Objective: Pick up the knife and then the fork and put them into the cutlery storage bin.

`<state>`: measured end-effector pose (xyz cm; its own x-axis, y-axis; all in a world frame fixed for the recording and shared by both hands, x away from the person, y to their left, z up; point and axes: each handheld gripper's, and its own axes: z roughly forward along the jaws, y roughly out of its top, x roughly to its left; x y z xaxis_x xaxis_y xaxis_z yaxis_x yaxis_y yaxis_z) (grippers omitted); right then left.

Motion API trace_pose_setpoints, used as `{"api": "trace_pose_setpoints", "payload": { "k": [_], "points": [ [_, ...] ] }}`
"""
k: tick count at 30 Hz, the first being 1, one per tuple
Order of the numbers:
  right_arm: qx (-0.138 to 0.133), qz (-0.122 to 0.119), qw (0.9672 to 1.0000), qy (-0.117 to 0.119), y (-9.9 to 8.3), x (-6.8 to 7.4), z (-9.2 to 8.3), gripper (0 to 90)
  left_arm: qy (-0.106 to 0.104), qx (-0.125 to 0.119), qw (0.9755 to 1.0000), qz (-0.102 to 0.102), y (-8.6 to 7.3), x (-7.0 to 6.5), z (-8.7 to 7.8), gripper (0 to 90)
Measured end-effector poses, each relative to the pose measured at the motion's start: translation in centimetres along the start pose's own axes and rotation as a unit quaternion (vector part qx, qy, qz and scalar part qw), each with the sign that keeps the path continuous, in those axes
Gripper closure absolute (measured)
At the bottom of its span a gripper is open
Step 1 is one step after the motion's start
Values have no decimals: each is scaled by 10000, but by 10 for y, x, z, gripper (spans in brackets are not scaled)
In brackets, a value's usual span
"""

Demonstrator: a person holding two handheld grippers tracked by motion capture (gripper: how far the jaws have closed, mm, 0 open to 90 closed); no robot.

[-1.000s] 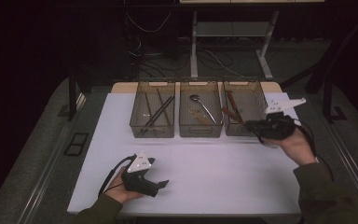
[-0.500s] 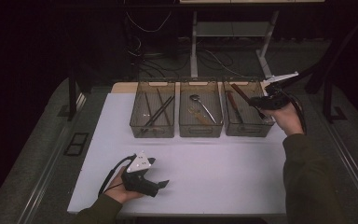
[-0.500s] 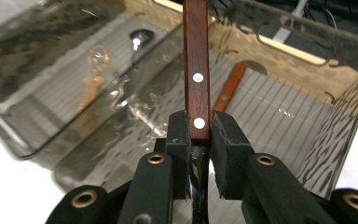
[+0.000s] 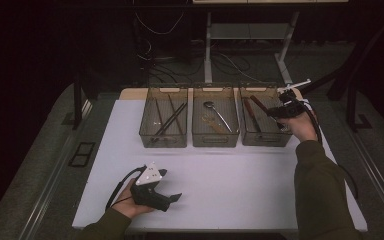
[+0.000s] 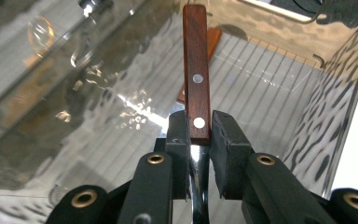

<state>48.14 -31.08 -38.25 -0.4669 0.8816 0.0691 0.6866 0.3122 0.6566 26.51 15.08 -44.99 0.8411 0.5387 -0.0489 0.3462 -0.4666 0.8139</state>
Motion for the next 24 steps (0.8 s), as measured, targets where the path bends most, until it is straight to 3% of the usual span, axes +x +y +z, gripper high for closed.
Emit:
{"api": "trace_pose_setpoints", "payload": {
  "k": [5,8,10,15,21,24],
  "points": [
    [132,-146,9996,-195,0,3,9,762,-4,7,10000,8,0,0,0,59],
    [31,-76,9998,-200,0,4,9,644,1,11,10000,28,0,0,0,58],
    [-29,-22,9999,-152,0,4,7,591,1,21,10000,34,0,0,0,59],
    [-294,165,9992,220,0,4,-3,504,-10,19,10000,53,0,2,1,59],
    [-562,51,9981,267,-2,10,-18,411,41,41,10000,45,1,5,1,59],
    [-679,105,9968,418,-5,15,-25,371,54,-22,10000,-24,1,4,2,59]
  ]
}}
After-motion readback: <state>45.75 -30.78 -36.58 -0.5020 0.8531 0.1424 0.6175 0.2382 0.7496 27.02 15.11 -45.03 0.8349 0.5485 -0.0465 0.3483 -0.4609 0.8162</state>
